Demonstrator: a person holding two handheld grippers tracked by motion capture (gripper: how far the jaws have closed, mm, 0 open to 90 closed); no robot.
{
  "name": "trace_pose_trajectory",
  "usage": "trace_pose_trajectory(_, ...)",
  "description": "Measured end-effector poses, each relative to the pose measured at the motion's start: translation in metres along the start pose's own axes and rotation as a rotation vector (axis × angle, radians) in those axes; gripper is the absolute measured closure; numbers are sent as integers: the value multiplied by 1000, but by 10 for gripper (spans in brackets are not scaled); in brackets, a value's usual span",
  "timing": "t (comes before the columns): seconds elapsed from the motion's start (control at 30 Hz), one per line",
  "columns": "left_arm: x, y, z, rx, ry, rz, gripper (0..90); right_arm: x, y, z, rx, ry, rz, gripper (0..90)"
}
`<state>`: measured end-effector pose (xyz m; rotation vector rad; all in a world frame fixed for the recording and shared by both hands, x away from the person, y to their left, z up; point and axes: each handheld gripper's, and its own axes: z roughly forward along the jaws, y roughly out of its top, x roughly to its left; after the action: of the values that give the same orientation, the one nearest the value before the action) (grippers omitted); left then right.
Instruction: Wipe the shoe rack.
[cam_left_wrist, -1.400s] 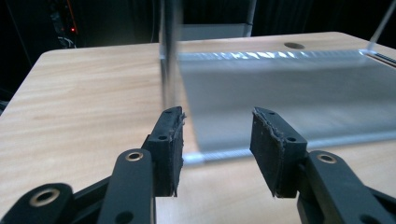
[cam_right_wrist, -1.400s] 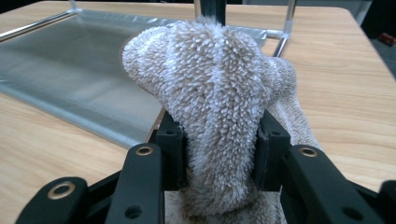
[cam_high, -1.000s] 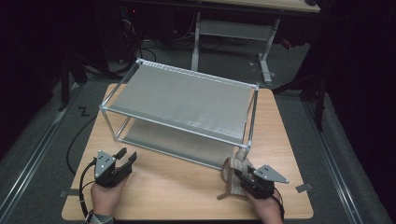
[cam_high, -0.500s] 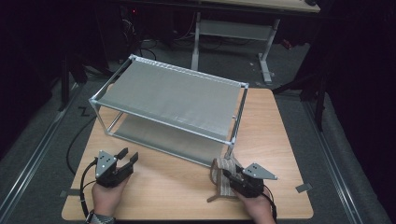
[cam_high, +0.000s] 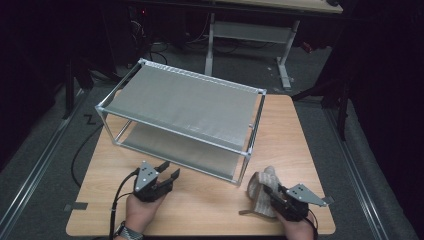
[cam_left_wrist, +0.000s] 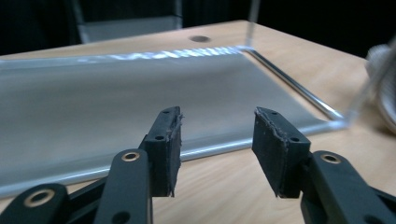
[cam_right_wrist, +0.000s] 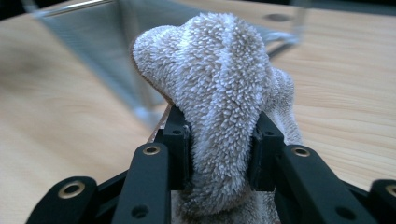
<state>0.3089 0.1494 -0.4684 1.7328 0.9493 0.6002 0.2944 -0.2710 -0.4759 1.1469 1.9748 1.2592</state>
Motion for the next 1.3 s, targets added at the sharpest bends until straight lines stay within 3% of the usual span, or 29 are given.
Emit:
trace_pose_trajectory(0.07,-12,1,10,19,-32,16,538,-11,-3,-4,8,-77,-47,658)
trace_pose_trajectory(0.13,-22,1,16,19,-56,18,539,-21,-6,-6,16,-108,-35,658)
trace_pose_trajectory(0.23,-36,4,30,8,-106,6,545,-34,-9,-8,9,-124,11,657)
trace_pose_trajectory(0.3,-44,9,42,-4,-148,-20,553,-44,-12,-9,0,-123,69,655)
trace_pose_trajectory(0.33,-44,9,42,-4,-148,-20,553,-48,-13,-8,-4,-118,94,655)
trace_pose_trajectory(0.4,-58,15,54,-13,-186,-23,553,-52,-14,-8,-5,-123,109,654)
trace_pose_trajectory(0.43,-58,15,54,-13,-186,-23,553,-52,-14,-8,-5,-123,109,654)
trace_pose_trajectory(0.53,-81,26,69,-10,-243,10,553,-55,-14,-7,-6,-129,110,653)
trace_pose_trajectory(0.57,-81,26,69,-10,-243,10,555,-55,-14,-7,-6,-129,110,653)
trace_pose_trajectory(0.73,-115,46,87,-26,-280,74,579,-57,-14,-6,-10,-124,119,654)
trace_pose_trajectory(0.83,-122,52,95,-22,-281,88,587,-57,-14,-6,-11,-123,119,654)
trace_pose_trajectory(1.03,-125,60,105,-19,-254,95,725,-58,-15,-6,-12,-118,126,654)
trace_pose_trajectory(1.1,-125,61,104,-28,-245,102,800,-58,-15,-6,-9,-118,123,654)
trace_pose_trajectory(1.3,-124,56,92,-23,-254,104,803,-56,-14,-3,-4,-114,119,655)
